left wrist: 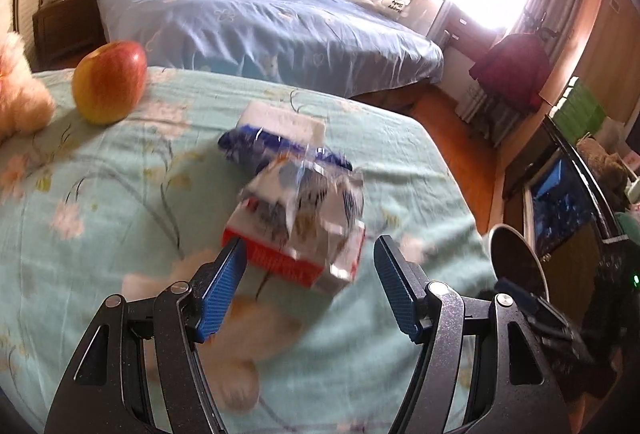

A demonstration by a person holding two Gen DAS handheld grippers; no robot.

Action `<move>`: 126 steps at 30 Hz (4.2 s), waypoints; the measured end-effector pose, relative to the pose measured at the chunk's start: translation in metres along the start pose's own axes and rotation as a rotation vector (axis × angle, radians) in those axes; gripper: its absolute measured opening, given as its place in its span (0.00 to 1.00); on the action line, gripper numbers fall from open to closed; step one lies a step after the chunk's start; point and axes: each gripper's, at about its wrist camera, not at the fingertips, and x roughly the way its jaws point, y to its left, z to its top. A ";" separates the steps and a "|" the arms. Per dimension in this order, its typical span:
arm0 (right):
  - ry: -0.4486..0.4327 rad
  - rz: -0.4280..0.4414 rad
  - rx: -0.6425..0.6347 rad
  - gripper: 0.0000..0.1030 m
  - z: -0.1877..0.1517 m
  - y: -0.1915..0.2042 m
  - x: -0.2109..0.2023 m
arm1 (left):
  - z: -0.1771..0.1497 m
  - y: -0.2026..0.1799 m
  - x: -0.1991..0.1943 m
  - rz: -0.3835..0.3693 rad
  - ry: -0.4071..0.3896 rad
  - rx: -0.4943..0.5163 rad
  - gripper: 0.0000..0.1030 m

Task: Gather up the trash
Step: 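Grasp the crumpled white wrapper with the left tool while the right tool grasps the white milk carton, then carry the white wrapper and milk carton over the bin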

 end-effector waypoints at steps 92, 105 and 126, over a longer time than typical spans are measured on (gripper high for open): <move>0.010 -0.011 -0.064 0.46 -0.017 0.011 -0.026 | -0.059 -0.029 -0.033 -0.182 0.078 0.182 0.12; -0.024 -0.054 0.001 0.46 -0.035 -0.026 -0.059 | -0.079 -0.092 -0.037 -0.245 0.094 0.275 0.11; -0.062 -0.143 0.076 0.46 -0.040 -0.083 -0.084 | -0.079 -0.157 -0.026 -0.318 0.102 0.372 0.10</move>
